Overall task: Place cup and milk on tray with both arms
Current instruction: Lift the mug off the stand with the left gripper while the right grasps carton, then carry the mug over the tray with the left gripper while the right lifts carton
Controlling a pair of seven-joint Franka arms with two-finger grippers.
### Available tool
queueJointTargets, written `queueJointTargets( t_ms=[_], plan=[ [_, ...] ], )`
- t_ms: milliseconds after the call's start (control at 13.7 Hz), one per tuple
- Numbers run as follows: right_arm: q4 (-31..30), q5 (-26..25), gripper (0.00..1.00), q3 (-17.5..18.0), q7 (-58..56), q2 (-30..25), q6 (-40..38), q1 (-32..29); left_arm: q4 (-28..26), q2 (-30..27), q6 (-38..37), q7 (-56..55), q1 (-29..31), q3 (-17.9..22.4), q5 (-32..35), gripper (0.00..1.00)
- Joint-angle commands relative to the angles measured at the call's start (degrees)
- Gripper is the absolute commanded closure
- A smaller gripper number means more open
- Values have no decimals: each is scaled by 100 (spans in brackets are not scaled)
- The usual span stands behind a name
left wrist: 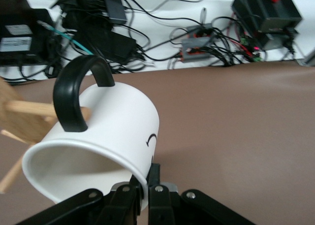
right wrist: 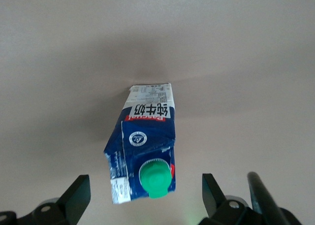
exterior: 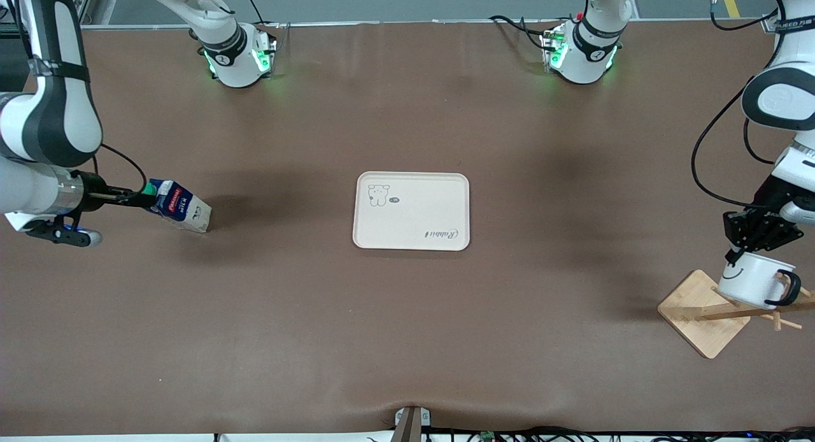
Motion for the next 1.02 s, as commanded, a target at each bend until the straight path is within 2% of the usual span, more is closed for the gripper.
queueJointTargets(
  t_ms=[0,219,438,583,729,802,948],
  plan=[
    [-651,167,0,23,103,-450,295,-20,-30,-384,-684,-8,14,-46,-81,100],
    [-818,211,0,23,112,-476,400,-37,-74,-516,-1028,-823,23,-344,-73,100],
    [-1055,281,0,23,112,-511,628,-64,-74,-517,-1590,-2140,14,-608,-38,100],
    [-1327,431,0,14,103,-529,978,-73,-57,-499,-1697,-3238,5,-905,521,100],
    [-1486,440,0,14,103,-538,1287,-73,22,-464,-1706,-4870,-4,-1432,1417,100],
    [-1486,440,9,14,103,-520,1288,-90,118,-438,-1715,-5722,-4,-1748,1935,100],
    [-1469,440,42,5,103,-503,1306,-108,320,-193,-1907,-7087,-12,-2223,2562,100]
  ],
)
